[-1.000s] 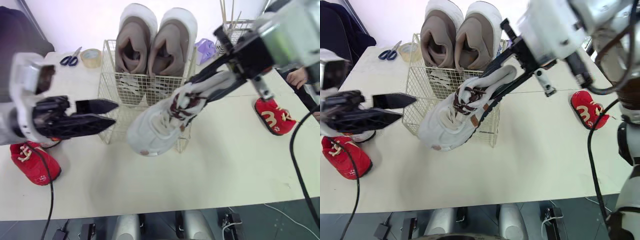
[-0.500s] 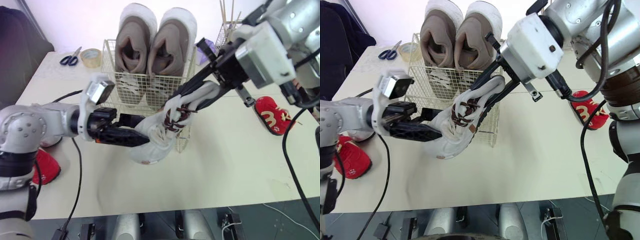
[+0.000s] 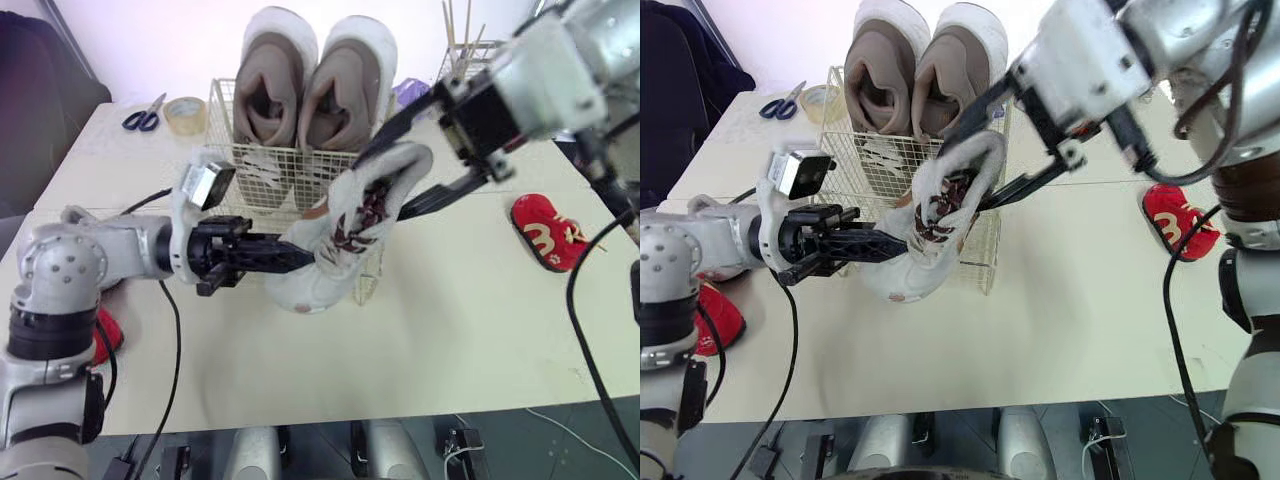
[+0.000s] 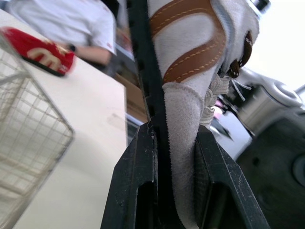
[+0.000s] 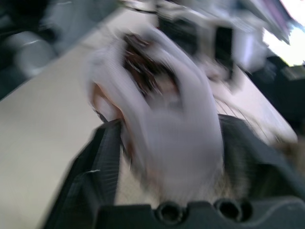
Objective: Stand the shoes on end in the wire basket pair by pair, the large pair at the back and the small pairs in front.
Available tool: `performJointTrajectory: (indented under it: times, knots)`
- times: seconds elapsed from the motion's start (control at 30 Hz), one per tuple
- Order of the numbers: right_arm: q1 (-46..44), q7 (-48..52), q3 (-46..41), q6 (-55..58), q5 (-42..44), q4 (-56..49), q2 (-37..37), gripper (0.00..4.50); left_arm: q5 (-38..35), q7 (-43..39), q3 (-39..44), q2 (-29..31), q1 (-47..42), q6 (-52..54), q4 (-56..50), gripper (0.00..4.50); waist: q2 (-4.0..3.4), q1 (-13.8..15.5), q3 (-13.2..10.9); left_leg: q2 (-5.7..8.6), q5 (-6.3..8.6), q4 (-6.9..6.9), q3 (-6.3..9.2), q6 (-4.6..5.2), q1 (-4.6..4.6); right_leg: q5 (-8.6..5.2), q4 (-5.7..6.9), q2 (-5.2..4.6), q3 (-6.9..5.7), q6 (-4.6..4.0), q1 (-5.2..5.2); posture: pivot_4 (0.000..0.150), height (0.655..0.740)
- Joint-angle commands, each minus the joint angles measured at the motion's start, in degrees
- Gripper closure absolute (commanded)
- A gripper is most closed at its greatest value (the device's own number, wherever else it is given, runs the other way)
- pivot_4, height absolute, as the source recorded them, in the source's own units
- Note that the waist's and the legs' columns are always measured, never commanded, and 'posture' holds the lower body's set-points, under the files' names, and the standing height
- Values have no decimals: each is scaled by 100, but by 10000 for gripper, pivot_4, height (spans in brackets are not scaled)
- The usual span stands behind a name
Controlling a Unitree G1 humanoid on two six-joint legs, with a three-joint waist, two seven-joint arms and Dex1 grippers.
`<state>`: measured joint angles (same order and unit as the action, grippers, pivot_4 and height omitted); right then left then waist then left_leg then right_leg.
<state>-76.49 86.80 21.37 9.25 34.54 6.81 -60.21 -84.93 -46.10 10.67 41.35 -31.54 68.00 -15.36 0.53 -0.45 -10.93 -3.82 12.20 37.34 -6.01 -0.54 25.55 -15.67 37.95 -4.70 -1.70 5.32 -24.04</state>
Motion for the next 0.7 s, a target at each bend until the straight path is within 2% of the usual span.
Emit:
performJointTrajectory:
  times: [0.03, 0.1, 0.17, 0.2, 0.23, 0.3, 0.47, 0.7]
  knots:
    - [611, -803, -1129, 1309, 216, 156, -500, 1769, -857, 737, 638, -86, 457, -414, -459, 40139, 9, 10, -2, 0, 0, 3, 2, 0, 0, 0, -1, -3, 0, 0, 2, 1500, 7400]
    - [1588, -1455, -2044, 2624, 1257, -269, -565, 1769, -1120, 1081, 798, -214, 740, -691, -637, 40139, 11, -10, 0, 3, 1, 1, 1, 1, -4, -3, -5, -10, 1, -8, 6, 1500, 7400]
    - [2441, -2246, -2921, 3799, 2608, -781, -302, 1769, -1292, 1357, 860, -335, 866, -934, -737, 40139, 15, -15, 3, 1, 1, -1, 10, 2, -16, -9, -7, -12, -1, -20, 24, 1500, 7400]
    - [3046, -3014, -3248, 4164, 4001, -1083, 11, 1769, -1359, 1502, 862, -459, 871, -1093, -753, 40139, 14, -26, 4, 0, 1, -1, 13, 2, -21, -9, -7, -11, -3, -20, 30, 1500, 7400]
    - [3489, -3626, -3485, 4402, 4956, -1333, 312, 1769, -1381, 1587, 843, -540, 864, -1208, -766, 40139, 14, -41, 3, -3, 0, -7, 20, 2, -26, -6, -4, -8, -4, -15, 38, 1500, 7400]
    - [4035, -4593, -3604, 4499, 5956, -1789, 783, 1769, -1407, 1645, 793, -625, 820, -1331, -756, 40139, 15, -37, 4, -2, 0, -5, 23, 2, -39, 0, -3, 2, -5, -5, 51, 1500, 7400]
    - [4261, -5796, -3525, 4429, 6542, -2171, 1399, 1769, -1375, 1518, 629, -629, 712, -1363, -642, 40139, 13, -19, 4, 3, -1, 5, 19, 3, -33, 0, -1, 11, -6, -2, 47, 1500, 7400]
    - [3960, -6492, -3085, 4416, 6749, -2588, 2002, 1769, -1090, 1258, 386, -682, 507, -1372, -530, 40139, 17, -14, 6, 7, 0, 8, 13, 4, -24, 0, -12, 12, -10, -2, 51, 1500, 7400]
